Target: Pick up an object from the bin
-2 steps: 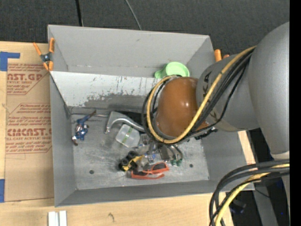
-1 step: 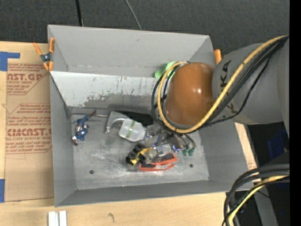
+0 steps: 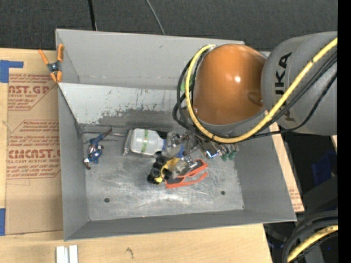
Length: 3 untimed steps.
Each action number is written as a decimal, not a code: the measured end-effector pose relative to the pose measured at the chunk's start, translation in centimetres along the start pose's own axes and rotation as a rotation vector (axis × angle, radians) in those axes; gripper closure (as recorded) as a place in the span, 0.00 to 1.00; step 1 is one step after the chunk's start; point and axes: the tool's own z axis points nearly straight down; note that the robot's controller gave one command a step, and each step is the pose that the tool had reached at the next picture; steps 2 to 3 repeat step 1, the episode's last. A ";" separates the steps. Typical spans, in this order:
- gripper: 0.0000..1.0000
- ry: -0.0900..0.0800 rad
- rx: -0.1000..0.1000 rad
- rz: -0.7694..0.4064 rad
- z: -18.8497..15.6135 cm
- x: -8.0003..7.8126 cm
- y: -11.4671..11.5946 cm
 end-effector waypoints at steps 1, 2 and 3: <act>1.00 -0.002 -0.002 0.026 -2.3 -0.2 0.4; 1.00 -0.002 -0.002 0.026 -2.3 -0.2 0.4; 1.00 -0.002 -0.002 0.026 -2.3 -0.2 0.4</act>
Offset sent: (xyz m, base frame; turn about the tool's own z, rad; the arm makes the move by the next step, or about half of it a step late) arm 0.0338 -0.0177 0.0055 -0.1857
